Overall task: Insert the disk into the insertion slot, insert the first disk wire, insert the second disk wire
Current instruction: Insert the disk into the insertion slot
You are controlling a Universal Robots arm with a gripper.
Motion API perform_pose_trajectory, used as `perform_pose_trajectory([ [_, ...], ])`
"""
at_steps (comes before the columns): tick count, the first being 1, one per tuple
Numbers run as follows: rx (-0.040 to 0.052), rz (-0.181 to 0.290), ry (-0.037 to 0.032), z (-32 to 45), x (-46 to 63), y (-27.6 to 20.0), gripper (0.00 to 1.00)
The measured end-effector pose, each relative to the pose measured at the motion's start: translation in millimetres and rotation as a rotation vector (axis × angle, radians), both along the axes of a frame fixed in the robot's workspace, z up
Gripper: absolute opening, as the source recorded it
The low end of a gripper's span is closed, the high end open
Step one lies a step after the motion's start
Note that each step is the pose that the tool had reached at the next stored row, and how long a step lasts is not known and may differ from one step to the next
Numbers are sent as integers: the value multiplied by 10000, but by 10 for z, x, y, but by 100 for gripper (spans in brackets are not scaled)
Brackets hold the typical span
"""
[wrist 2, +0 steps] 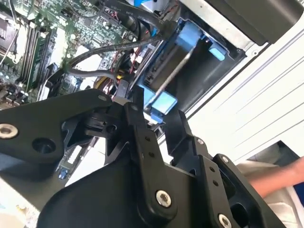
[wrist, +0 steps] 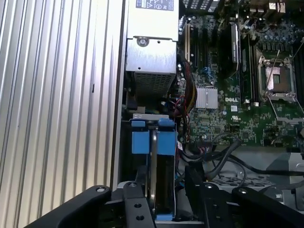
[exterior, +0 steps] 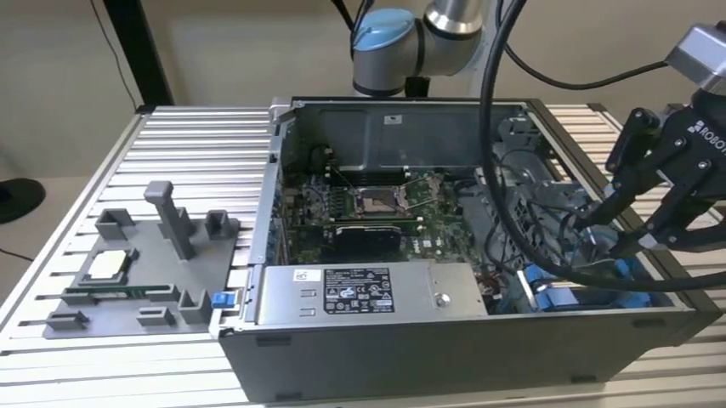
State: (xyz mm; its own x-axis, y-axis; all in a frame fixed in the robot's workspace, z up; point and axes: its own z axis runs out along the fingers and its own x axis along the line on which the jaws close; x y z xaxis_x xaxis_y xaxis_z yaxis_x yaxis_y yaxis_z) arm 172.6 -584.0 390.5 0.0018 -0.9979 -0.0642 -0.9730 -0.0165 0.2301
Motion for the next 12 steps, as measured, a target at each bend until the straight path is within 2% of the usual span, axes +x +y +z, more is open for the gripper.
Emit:
perform_pose_trajectory([
  [5, -4, 0, -1, 207, 0, 0, 100],
  [6, 5, 0, -10, 212, -6, 0, 100],
  [7, 26, 1, -112, 210, -29, 0, 100],
  [8, 41, 1, -260, 211, -51, 0, 100],
  [12, 80, 1, -994, 206, -161, -1, 100],
])
